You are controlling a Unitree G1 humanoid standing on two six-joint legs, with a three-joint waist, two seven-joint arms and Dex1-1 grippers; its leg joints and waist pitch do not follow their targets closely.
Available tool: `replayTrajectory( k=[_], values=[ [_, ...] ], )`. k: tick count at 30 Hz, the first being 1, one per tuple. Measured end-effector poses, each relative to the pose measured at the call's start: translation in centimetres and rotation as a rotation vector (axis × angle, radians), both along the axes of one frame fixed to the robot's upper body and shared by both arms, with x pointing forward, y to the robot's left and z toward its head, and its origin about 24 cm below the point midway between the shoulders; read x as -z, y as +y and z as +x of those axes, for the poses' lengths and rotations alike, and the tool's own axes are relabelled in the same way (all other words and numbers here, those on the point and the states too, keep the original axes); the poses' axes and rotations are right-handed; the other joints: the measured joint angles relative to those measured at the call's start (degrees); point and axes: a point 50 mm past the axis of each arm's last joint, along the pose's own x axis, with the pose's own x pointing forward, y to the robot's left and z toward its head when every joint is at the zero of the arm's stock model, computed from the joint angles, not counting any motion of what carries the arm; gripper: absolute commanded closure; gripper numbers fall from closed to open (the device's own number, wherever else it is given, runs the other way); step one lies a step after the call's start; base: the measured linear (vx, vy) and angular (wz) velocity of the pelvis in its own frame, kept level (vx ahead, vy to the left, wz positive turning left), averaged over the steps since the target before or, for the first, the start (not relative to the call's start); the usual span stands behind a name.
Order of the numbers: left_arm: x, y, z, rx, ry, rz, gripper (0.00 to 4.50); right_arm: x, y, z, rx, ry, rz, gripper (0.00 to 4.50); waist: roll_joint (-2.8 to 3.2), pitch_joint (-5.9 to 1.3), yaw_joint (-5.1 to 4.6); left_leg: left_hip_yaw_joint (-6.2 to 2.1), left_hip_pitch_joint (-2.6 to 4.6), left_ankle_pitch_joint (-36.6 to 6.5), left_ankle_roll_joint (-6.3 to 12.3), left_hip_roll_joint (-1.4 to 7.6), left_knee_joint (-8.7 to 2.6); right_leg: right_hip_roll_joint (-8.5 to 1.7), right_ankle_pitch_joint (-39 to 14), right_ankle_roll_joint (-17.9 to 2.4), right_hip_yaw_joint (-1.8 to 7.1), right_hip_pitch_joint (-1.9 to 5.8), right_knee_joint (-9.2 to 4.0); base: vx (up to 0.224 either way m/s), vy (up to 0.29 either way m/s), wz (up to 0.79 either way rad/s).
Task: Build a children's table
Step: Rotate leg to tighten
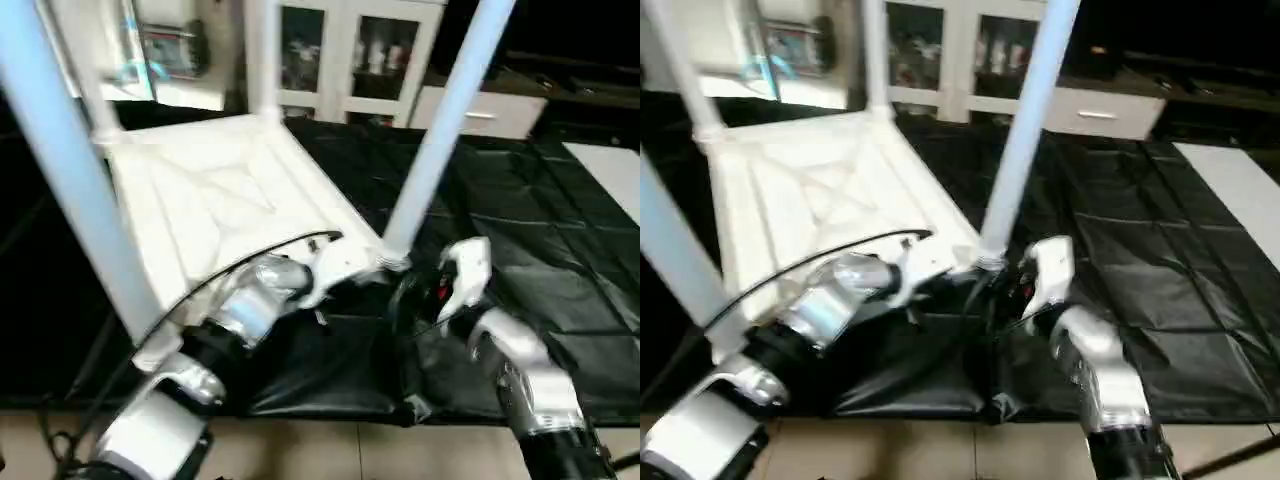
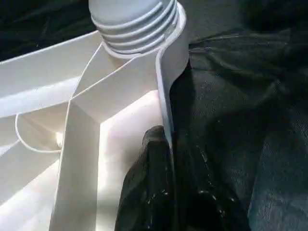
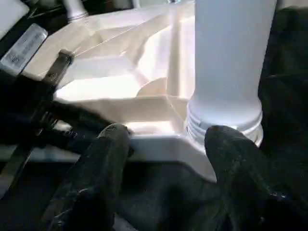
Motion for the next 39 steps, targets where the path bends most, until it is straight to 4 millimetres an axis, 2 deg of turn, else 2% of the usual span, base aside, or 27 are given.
replayTrajectory(
  k=[3,6,8,11,16,18,22,25,27,29,34,39],
  values=[
    [-0.1,1.2,-0.9,0.111,0.015,-0.005,4.50,-1.4,-1.9,-0.1,-0.043,-0.040,-0.029,1.10,0.31,-0.13,0.42,0.04,0.04,0.00,-0.01,0.04,-0.03,0.00,0.26,-0.08,0.03,-0.04,0.14,0.053,-0.012,0.07],
    [-0.4,2.4,-1.9,0.240,0.039,-0.010,4.50,-2.5,-3.6,-1.3,-0.177,-0.042,-0.078,1.00,0.46,-0.20,1.65,0.22,0.00,0.00,-0.02,0.17,-0.18,0.02,0.27,-0.13,0.03,-0.03,0.23,0.059,-0.011,0.07],
    [-0.6,2.8,-2.4,0.297,0.055,-0.011,4.50,-2.9,-4.3,-2.3,-0.280,-0.026,-0.109,0.82,0.47,-0.21,2.08,0.47,0.01,0.01,-0.01,0.25,-0.19,0.00,0.03,-0.07,0.09,-0.01,0.22,0.059,0.005,0.02],
    [-0.8,3.3,-3.0,0.331,0.087,-0.017,4.50,-3.2,-4.7,-3.2,-0.399,-0.004,-0.158,0.56,0.45,-0.22,1.86,0.82,-0.05,-0.15,0.25,0.21,-0.12,-0.08,-0.03,-0.11,0.30,-0.09,0.09,0.000,0.000,0.00],
    [-0.7,3.6,-3.6,0.368,0.122,-0.023,4.50,-2.9,-4.3,-3.5,-0.466,0.017,-0.166,0.19,0.43,-0.22,1.82,0.92,-0.01,-0.23,0.34,0.20,-0.06,-0.11,-0.06,-0.14,0.37,-0.10,0.10,0.000,0.000,0.00],
    [-0.7,3.6,-4.0,0.389,0.142,-0.026,4.50,-2.5,-3.3,-3.4,-0.521,0.030,-0.181,0.19,0.44,-0.22,1.72,0.92,0.03,-0.21,0.32,0.21,-0.02,-0.11,-0.06,-0.13,0.39,-0.10,0.18,0.000,0.000,0.00],
    [-0.6,3.5,-4.6,0.431,0.170,-0.027,4.50,-2.0,-1.9,-2.0,-0.555,0.005,-0.224,0.19,0.43,-0.21,1.74,0.92,0.02,-0.20,0.30,0.20,0.14,-0.12,-0.06,-0.13,0.48,-0.10,0.37,0.000,0.000,0.00],
    [-0.6,3.3,-4.8,0.448,0.175,-0.025,4.50,-1.8,-1.6,-1.7,-0.573,0.002,-0.246,0.19,0.37,-0.20,1.85,0.93,-0.01,-0.20,0.30,0.19,0.21,-0.13,-0.06,-0.13,0.52,-0.09,0.38,0.000,0.000,0.00],
    [-0.7,3.3,-4.8,0.445,0.177,-0.025,4.50,-1.6,-1.5,-1.4,-0.580,0.008,-0.240,0.46,0.31,-0.18,1.77,0.94,-0.02,-0.20,0.31,0.19,0.24,-0.13,-0.06,-0.14,0.53,-0.10,0.43,0.000,0.000,0.00],
    [-0.7,3.3,-4.8,0.442,0.176,-0.024,4.50,-1.6,-1.5,-1.4,-0.592,0.010,-0.238,0.46,0.24,-0.16,1.78,0.94,0.00,-0.20,0.31,0.20,0.26,-0.13,-0.06,-0.13,0.53,-0.10,0.48,0.000,0.000,0.00],
    [-0.7,3.4,-4.8,0.436,0.178,-0.022,4.50,-1.5,-1.6,-1.4,-0.627,0.022,-0.227,1.05,0.05,-0.11,1.65,0.94,0.01,-0.20,0.31,0.21,0.37,-0.13,-0.07,-0.12,0.55,-0.11,0.64,0.000,0.000,0.00],
    [-0.7,3.5,-4.7,0.434,0.176,-0.019,4.50,-1.4,-1.8,-1.6,-0.662,0.036,-0.214,1.40,-0.09,-0.05,1.59,0.93,0.01,-0.20,0.30,0.22,0.46,-0.13,-0.11,-0.07,0.57,-0.20,0.90,0.000,0.000,0.00]
  ],
)
